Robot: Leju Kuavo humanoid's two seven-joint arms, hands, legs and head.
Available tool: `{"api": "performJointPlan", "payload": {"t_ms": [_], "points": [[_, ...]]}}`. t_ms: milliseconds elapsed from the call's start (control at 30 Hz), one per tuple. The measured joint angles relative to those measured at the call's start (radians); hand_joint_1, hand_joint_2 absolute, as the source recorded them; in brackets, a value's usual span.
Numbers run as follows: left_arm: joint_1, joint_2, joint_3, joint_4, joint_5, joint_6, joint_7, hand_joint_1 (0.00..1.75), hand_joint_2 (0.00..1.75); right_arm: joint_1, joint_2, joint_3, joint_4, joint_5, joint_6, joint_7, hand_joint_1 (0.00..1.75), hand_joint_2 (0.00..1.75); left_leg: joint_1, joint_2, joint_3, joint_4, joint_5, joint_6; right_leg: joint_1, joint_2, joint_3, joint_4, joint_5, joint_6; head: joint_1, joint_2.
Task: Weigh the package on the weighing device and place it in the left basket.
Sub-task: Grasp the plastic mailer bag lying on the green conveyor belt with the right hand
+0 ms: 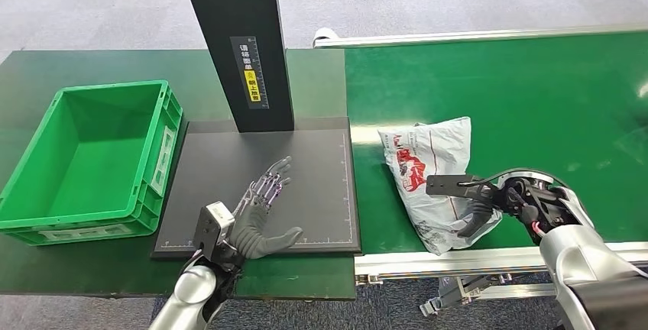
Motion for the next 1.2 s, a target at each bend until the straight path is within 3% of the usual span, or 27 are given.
{"api": "performJointPlan", "payload": {"t_ms": [100,133,367,500,633,1000,1100,1200], "points": [[0.0,-0.001,0.0,0.004,0.0,0.002,0.0,0.0,1.75,-0.001,0.0,0.017,0.0,0.001,-0.005,-0.004,1.45,1.75,0.0,0.0,0.0,0.0,0.0,0.0,0.0,0.0,0.0,0.0,0.0,0.0,0.0,0.0],[0.0,-0.001,0.0,0.005,0.0,0.003,0.0,0.0,1.75,-0.001,0.0,0.023,0.0,0.002,-0.012,0.0,1.75,1.75,0.0,0.0,0.0,0.0,0.0,0.0,0.0,0.0,0.0,0.0,0.0,0.0,0.0,0.0],[0.01,-0.001,0.0,0.006,0.003,0.019,-0.001,0.0,1.75,0.008,0.014,0.037,0.0,-0.02,-0.159,0.069,1.75,1.75,0.0,-0.001,0.0,0.0,0.0,0.0,0.0,-0.001,0.001,0.0,0.0,0.0,0.0,0.0],[0.013,-0.001,0.0,0.005,0.003,0.021,-0.001,0.0,1.75,0.01,0.016,0.037,0.0,-0.024,-0.183,0.074,1.75,1.75,0.0,-0.001,0.0,0.0,0.0,0.0,0.0,-0.001,0.001,0.0,0.0,0.0,0.0,0.0],[0.061,0.008,0.0,-0.042,0.005,0.042,0.006,0.0,1.75,0.029,0.035,0.036,-0.008,-0.058,-0.426,0.108,1.75,1.75,0.0,-0.001,-0.001,0.0,0.0,0.0,0.0,-0.001,0.0,0.0,0.0,0.0,0.0,0.0],[0.114,0.016,0.041,-0.13,0.156,0.121,-0.032,0.0,1.75,0.035,0.049,0.036,-0.041,-0.054,-0.628,0.155,1.75,1.75,0.0,-0.001,-0.002,0.0,0.0,0.0,0.0,-0.001,0.0,0.0,0.0,0.0,0.0,0.0],[0.127,0.015,0.053,-0.158,0.175,0.136,-0.029,0.0,1.75,0.044,0.049,0.015,-0.055,-0.102,-0.76,0.138,1.75,1.75,0.0,-0.001,-0.002,0.0,0.0,0.0,0.0,-0.001,-0.001,0.0,0.0,0.0,0.0,0.0],[0.144,0.005,0.069,-0.201,0.188,0.199,-0.043,0.0,1.75,0.07,0.049,-0.049,-0.101,-0.198,-1.005,0.031,1.75,1.75,0.0,-0.001,-0.002,0.0,0.0,0.0,0.0,-0.001,-0.001,0.0,0.0,0.0,0.0,0.0]]}}
